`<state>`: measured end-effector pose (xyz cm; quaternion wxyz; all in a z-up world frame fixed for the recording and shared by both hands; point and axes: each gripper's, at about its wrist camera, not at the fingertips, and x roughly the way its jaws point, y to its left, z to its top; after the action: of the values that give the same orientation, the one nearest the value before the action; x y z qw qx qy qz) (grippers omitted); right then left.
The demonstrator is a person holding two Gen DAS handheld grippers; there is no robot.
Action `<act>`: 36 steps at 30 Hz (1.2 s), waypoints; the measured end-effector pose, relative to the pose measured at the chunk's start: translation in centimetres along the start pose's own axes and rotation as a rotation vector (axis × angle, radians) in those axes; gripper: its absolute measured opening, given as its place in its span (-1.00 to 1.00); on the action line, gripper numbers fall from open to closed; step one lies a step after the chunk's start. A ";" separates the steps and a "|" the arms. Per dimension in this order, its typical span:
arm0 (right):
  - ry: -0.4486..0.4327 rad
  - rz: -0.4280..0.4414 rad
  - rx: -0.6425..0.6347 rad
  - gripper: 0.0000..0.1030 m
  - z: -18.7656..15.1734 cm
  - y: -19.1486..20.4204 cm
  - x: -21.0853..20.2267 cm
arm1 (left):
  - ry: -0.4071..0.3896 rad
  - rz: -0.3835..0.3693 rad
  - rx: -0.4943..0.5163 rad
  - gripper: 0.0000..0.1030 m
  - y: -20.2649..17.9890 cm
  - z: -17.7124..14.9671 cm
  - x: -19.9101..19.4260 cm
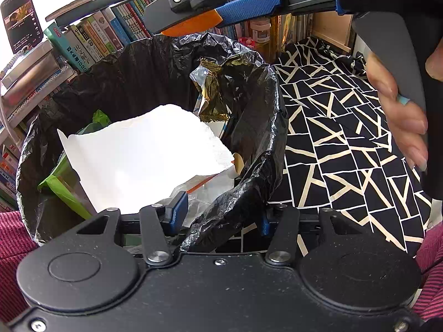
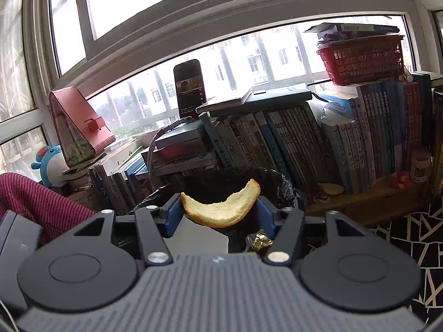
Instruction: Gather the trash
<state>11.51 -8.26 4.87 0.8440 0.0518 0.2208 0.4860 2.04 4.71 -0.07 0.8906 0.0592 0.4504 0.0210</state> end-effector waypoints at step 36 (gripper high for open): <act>0.002 -0.028 0.004 0.62 -0.2 -0.1 0.0 | 0.001 0.003 0.002 -0.03 0.2 0.0 0.0</act>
<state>11.50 -8.29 4.66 0.8503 0.0499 0.2232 0.4739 2.08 4.92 -0.06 0.8904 0.0606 0.4505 0.0220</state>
